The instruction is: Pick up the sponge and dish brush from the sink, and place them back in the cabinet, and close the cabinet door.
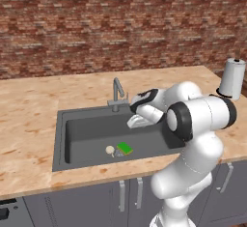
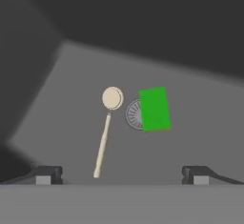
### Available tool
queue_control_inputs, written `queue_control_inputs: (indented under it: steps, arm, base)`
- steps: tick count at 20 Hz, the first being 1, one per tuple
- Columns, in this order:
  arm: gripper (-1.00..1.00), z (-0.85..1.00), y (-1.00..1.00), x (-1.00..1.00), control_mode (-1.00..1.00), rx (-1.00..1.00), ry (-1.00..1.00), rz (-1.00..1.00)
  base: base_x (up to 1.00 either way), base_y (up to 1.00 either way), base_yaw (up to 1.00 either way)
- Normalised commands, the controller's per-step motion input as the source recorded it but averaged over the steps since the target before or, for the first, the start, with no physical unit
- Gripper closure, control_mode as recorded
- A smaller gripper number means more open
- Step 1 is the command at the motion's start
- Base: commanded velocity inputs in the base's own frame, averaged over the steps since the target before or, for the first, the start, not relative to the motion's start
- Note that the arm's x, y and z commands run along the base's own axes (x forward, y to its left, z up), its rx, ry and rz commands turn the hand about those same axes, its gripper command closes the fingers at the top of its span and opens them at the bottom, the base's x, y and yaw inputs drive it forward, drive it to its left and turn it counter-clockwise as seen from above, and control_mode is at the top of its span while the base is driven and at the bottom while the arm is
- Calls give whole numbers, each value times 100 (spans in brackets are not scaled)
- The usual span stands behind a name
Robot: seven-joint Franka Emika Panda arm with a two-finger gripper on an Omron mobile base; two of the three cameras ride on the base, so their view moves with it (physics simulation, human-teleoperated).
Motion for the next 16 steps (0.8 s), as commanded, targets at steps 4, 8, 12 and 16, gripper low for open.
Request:
queue_control_inputs:
  steps: [4, 8, 12, 16]
  arm:
    - [-100, -33, 1, 9, -100, 0, -1, 0]
    - [-100, -29, 2, 2, -100, 0, -7, 0]
    - [-100, -29, 4, 1, -100, 0, -11, 0]
    - [-100, -29, 4, 5, -100, 0, -11, 0]
  base:
    - [0, 0, 0]
    - [0, 0, 0]
    - [0, 0, 0]
    - [0, 0, 0]
